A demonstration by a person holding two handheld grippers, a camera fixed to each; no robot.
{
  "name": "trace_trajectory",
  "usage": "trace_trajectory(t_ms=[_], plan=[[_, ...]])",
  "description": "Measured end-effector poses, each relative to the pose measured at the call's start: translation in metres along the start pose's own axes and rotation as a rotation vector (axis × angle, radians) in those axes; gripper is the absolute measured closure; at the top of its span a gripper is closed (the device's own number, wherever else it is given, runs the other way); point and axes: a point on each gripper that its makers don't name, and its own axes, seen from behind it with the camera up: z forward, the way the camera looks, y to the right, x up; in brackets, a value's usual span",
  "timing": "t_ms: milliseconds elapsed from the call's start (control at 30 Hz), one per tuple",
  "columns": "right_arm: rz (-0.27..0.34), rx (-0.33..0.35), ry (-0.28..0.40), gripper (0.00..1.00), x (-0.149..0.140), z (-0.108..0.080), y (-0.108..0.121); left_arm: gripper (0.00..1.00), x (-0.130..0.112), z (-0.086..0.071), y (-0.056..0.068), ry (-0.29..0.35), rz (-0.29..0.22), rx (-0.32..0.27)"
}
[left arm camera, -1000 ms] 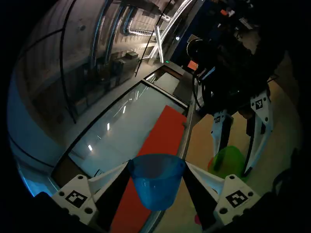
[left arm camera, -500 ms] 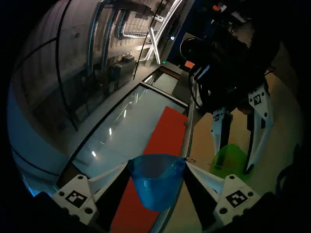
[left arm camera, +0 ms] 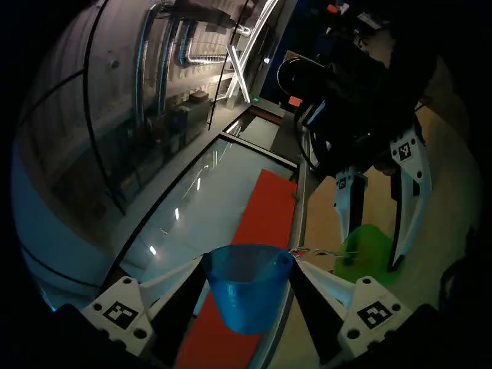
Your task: Pour water
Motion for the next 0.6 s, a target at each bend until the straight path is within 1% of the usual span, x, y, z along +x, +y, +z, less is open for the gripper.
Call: trace_trajectory(t_ms=[367,600], plan=[[-0.005,-0.003,0.000,0.11,0.0013,-0.0011,0.0009,0.13,-0.0002,-0.0003,0.0016,0.000,0.034,0.002],[-0.008,-0.004,0.002,0.11,0.0023,-0.0023,0.0005,0.12,0.0010,-0.0006,0.0004,0.001,0.055,0.008]])
